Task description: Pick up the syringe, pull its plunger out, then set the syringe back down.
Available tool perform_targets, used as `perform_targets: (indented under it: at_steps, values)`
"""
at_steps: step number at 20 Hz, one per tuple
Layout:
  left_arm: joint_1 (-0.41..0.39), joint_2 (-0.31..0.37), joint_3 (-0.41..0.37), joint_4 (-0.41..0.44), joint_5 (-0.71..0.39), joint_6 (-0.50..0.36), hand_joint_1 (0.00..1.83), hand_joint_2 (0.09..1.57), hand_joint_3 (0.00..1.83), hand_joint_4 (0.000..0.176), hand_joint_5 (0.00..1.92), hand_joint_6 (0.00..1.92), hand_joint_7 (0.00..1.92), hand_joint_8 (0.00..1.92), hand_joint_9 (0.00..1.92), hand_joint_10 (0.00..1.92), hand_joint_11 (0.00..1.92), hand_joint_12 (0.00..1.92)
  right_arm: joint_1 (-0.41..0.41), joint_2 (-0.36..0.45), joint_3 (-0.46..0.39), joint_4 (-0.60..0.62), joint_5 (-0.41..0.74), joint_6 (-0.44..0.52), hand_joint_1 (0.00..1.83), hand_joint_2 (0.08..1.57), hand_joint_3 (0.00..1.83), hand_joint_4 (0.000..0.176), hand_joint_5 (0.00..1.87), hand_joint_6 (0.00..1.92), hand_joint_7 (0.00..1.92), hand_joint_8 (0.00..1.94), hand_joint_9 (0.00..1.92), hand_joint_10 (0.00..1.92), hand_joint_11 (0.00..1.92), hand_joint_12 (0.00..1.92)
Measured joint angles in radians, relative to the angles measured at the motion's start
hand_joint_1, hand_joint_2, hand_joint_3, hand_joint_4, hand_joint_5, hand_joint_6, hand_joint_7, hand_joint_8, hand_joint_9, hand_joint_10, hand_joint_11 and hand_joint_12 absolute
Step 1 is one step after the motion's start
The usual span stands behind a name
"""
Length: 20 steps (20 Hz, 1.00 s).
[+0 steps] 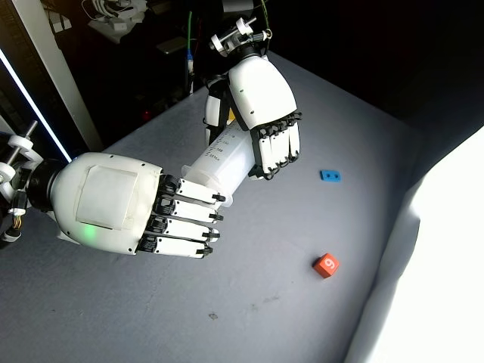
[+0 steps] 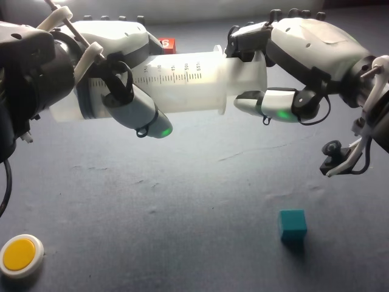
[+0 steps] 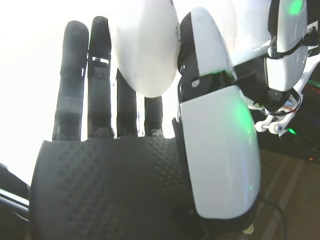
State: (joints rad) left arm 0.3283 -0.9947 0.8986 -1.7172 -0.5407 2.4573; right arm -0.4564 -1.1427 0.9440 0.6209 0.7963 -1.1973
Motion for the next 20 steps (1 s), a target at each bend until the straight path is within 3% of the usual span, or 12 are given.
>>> perform_targets:
  at_steps: [4, 7, 15, 17, 20]
  values:
    - [0.0, 0.0, 0.0, -0.001, 0.004, -0.001, 1.18, 1.3, 0.0, 0.0, 0.63, 1.28, 0.71, 1.69, 0.58, 1.56, 0.42, 1.71, -0.005, 0.006, 0.0, -0.003, 0.006, 0.004, 1.34, 1.22, 0.0, 0.0, 0.79, 1.19, 0.78, 1.32, 0.68, 1.53, 0.41, 1.41]
    - [-0.002, -0.001, 0.0, -0.002, 0.016, -0.008, 1.16, 1.3, 0.0, 0.0, 0.6, 1.38, 0.74, 1.6, 0.61, 1.39, 0.43, 1.62, -0.008, 0.032, -0.01, -0.009, 0.002, 0.008, 1.34, 1.22, 0.0, 0.0, 0.78, 1.19, 0.78, 1.33, 0.68, 1.52, 0.41, 1.4]
    - [-0.007, -0.006, 0.0, -0.002, 0.051, -0.023, 1.17, 1.28, 0.0, 0.0, 0.65, 1.31, 0.75, 1.59, 0.63, 1.42, 0.44, 1.67, -0.016, 0.152, -0.074, -0.011, -0.021, 0.012, 1.34, 1.21, 0.0, 0.0, 0.8, 1.17, 0.8, 1.32, 0.67, 1.51, 0.39, 1.41]
    - [-0.009, -0.006, 0.0, -0.002, 0.053, -0.024, 1.14, 1.3, 0.0, 0.0, 0.6, 1.42, 0.73, 1.56, 0.61, 1.36, 0.43, 1.6, -0.017, 0.178, -0.092, -0.011, -0.026, 0.011, 1.34, 1.22, 0.0, 0.0, 0.8, 1.18, 0.78, 1.33, 0.67, 1.52, 0.39, 1.4]
    - [-0.01, -0.006, -0.002, 0.0, 0.059, -0.027, 1.16, 1.28, 0.0, 0.0, 0.62, 1.35, 0.76, 1.57, 0.63, 1.38, 0.44, 1.6, -0.029, 0.227, -0.12, -0.013, -0.026, 0.011, 1.34, 1.22, 0.0, 0.0, 0.79, 1.19, 0.78, 1.34, 0.66, 1.54, 0.39, 1.4]
